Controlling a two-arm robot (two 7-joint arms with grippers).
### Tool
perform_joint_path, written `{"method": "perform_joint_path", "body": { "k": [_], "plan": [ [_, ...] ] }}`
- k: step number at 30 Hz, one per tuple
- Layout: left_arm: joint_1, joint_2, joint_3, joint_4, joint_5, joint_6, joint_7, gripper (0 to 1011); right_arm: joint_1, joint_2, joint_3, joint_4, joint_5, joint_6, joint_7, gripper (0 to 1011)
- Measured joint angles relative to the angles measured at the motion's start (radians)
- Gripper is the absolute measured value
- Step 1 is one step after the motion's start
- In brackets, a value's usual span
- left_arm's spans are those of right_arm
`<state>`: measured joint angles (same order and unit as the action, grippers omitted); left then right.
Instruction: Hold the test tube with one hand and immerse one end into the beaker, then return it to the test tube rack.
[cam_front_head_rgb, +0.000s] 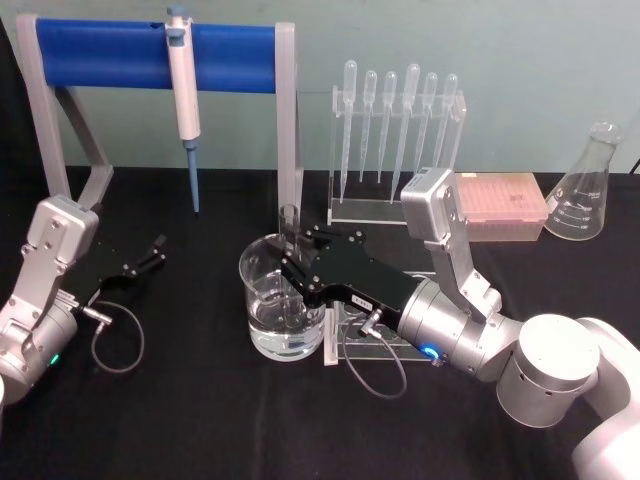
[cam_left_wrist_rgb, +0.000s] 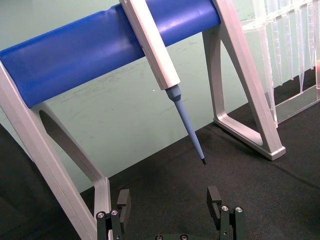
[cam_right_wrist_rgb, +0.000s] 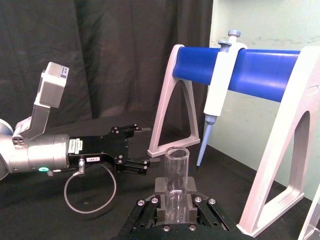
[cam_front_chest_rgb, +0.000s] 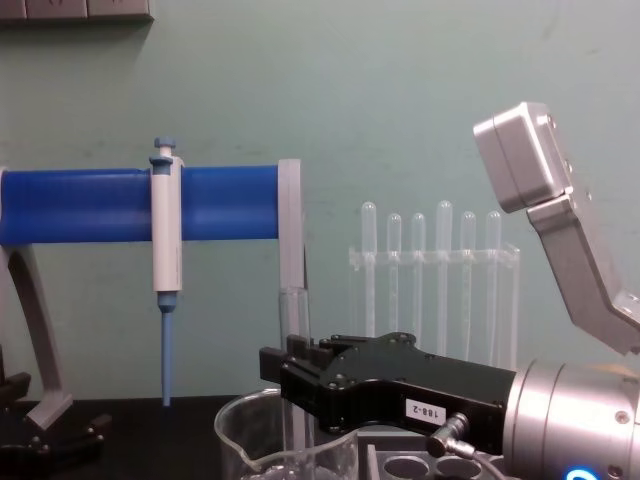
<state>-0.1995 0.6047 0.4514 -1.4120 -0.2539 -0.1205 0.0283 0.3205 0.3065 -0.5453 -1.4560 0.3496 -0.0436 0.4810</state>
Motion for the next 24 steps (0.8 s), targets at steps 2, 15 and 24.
{"method": "perform_joint_path", "body": {
  "k": [2, 15, 24],
  "plan": [
    [0.000, 0.000, 0.000, 0.000, 0.000, 0.000, 0.000, 1000, 0.000, 0.000, 0.000, 0.000, 0.000, 0.000, 0.000, 225],
    [0.000, 0.000, 0.000, 0.000, 0.000, 0.000, 0.000, 1000, 0.000, 0.000, 0.000, 0.000, 0.000, 0.000, 0.000, 225],
    [0.000, 0.000, 0.000, 0.000, 0.000, 0.000, 0.000, 1000, 0.000, 0.000, 0.000, 0.000, 0.000, 0.000, 0.000, 225]
  ]
}}
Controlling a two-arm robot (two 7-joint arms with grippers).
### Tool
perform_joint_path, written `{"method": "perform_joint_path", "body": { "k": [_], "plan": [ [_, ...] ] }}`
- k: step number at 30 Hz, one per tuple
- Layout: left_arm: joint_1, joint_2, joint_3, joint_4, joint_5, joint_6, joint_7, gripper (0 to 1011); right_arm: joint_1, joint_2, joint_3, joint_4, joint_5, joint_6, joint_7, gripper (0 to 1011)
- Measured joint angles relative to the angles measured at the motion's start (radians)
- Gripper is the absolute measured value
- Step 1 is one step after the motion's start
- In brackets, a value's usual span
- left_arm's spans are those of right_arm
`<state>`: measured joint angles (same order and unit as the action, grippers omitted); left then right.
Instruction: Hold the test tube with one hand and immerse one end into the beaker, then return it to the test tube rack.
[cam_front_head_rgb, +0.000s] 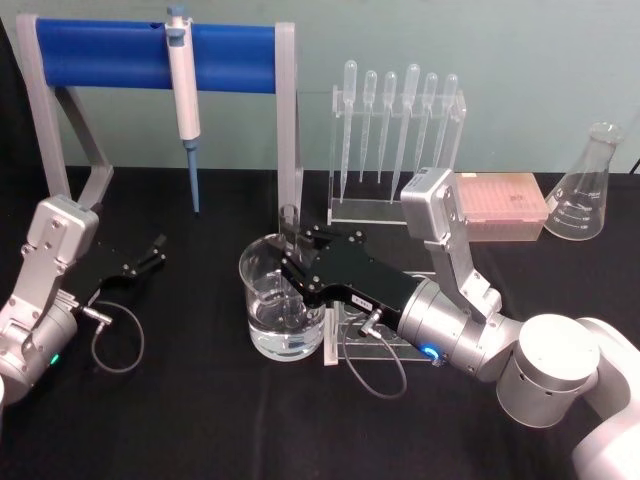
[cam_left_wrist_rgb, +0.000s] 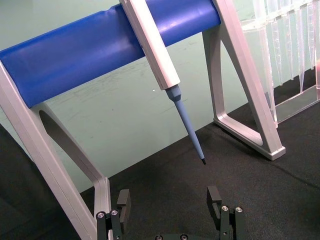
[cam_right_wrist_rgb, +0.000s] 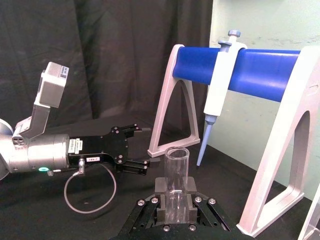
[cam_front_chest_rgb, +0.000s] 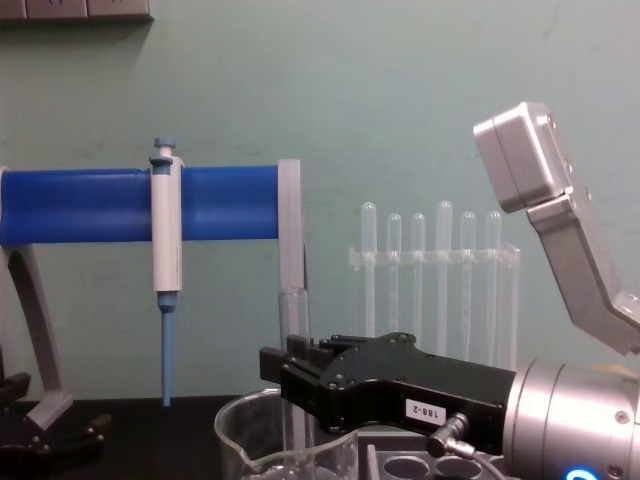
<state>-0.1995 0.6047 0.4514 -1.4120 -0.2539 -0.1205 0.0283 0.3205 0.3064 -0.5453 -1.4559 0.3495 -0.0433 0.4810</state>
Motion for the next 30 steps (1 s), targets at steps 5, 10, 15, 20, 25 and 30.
{"method": "perform_joint_path", "body": {
  "k": [5, 10, 15, 20, 25, 30],
  "plan": [
    [0.000, 0.000, 0.000, 0.000, 0.000, 0.000, 0.000, 1000, 0.000, 0.000, 0.000, 0.000, 0.000, 0.000, 0.000, 225],
    [0.000, 0.000, 0.000, 0.000, 0.000, 0.000, 0.000, 1000, 0.000, 0.000, 0.000, 0.000, 0.000, 0.000, 0.000, 225],
    [0.000, 0.000, 0.000, 0.000, 0.000, 0.000, 0.000, 1000, 0.000, 0.000, 0.000, 0.000, 0.000, 0.000, 0.000, 225],
    [0.000, 0.000, 0.000, 0.000, 0.000, 0.000, 0.000, 1000, 0.000, 0.000, 0.000, 0.000, 0.000, 0.000, 0.000, 225],
    [0.000, 0.000, 0.000, 0.000, 0.000, 0.000, 0.000, 1000, 0.000, 0.000, 0.000, 0.000, 0.000, 0.000, 0.000, 225],
    [0.000, 0.000, 0.000, 0.000, 0.000, 0.000, 0.000, 1000, 0.000, 0.000, 0.000, 0.000, 0.000, 0.000, 0.000, 225]
  ]
}}
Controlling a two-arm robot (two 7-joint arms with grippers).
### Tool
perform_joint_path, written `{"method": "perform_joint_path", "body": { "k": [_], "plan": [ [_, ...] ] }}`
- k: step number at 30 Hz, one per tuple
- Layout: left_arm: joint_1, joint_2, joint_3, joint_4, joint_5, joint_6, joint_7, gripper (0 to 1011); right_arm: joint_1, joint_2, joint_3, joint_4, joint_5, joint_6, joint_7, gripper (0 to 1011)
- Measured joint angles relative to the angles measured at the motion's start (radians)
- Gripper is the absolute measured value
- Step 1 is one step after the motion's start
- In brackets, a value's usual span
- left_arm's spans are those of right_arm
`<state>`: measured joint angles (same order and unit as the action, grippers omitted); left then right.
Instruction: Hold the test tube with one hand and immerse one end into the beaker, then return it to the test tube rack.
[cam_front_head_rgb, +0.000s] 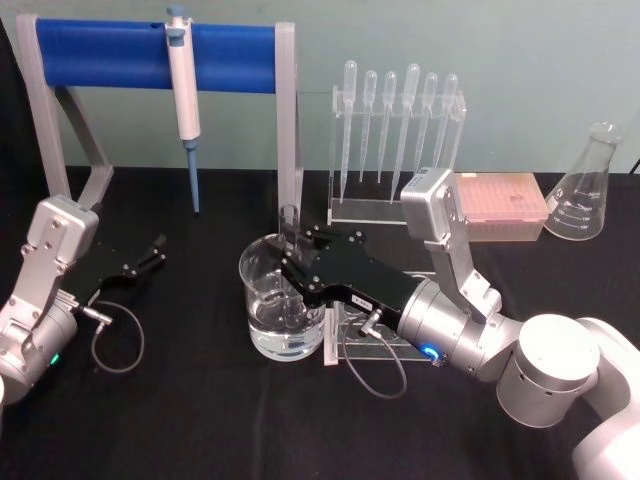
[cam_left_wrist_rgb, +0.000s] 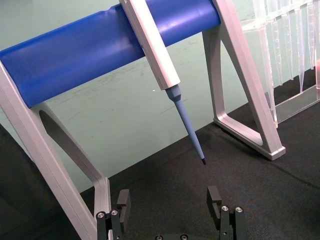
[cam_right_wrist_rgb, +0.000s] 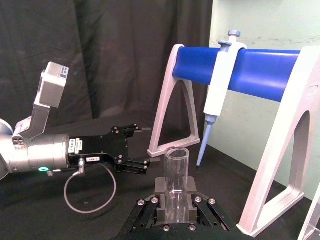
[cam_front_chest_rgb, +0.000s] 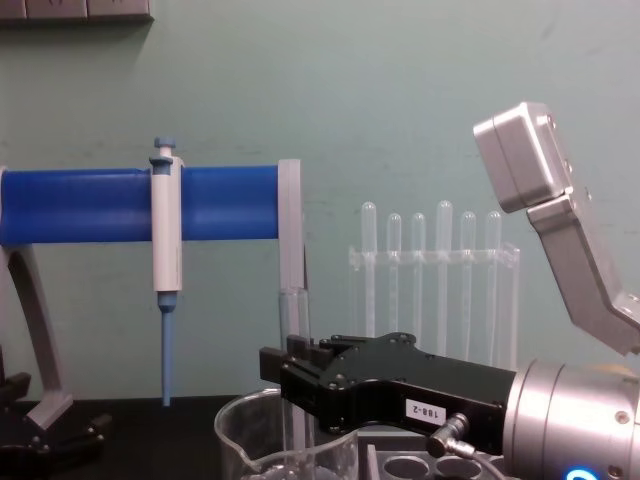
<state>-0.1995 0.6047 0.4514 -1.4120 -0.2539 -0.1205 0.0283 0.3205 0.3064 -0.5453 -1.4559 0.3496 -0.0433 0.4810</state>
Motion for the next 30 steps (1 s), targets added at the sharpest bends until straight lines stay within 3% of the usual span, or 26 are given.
{"method": "perform_joint_path", "body": {
  "k": [30],
  "plan": [
    [0.000, 0.000, 0.000, 0.000, 0.000, 0.000, 0.000, 1000, 0.000, 0.000, 0.000, 0.000, 0.000, 0.000, 0.000, 225]
  ]
}}
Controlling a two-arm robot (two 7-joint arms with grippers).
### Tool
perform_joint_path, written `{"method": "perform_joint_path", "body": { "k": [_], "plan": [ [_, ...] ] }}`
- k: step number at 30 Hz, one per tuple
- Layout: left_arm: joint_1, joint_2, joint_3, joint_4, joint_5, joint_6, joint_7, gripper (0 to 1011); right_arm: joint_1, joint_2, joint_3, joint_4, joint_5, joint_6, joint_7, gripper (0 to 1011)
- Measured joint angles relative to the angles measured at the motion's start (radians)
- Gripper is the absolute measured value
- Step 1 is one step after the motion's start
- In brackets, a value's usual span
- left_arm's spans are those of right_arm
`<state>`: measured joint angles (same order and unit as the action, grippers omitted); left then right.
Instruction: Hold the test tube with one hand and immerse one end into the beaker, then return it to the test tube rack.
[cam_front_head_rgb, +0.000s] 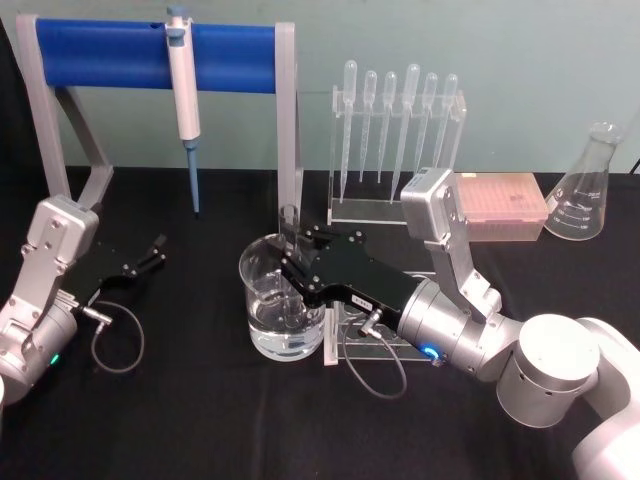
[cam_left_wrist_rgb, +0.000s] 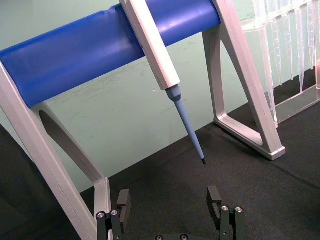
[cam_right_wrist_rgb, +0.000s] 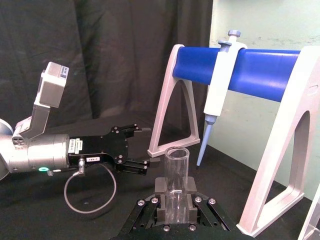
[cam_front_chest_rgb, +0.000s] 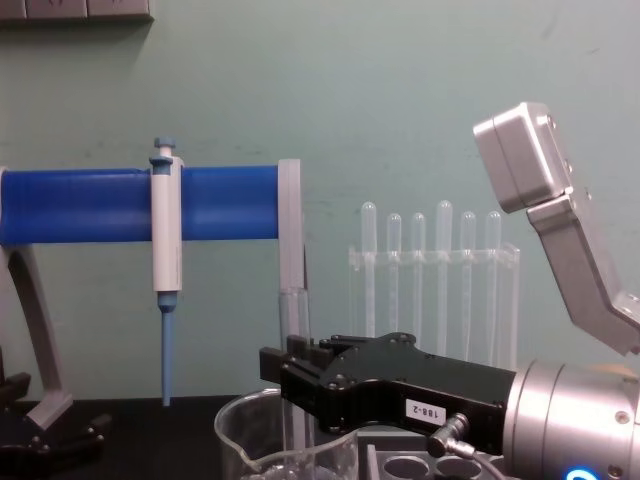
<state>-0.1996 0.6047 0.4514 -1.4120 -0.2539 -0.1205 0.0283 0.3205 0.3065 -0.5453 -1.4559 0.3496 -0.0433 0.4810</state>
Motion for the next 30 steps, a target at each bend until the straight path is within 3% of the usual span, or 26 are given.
{"method": "perform_joint_path", "body": {
  "k": [30],
  "plan": [
    [0.000, 0.000, 0.000, 0.000, 0.000, 0.000, 0.000, 1000, 0.000, 0.000, 0.000, 0.000, 0.000, 0.000, 0.000, 225]
  ]
}}
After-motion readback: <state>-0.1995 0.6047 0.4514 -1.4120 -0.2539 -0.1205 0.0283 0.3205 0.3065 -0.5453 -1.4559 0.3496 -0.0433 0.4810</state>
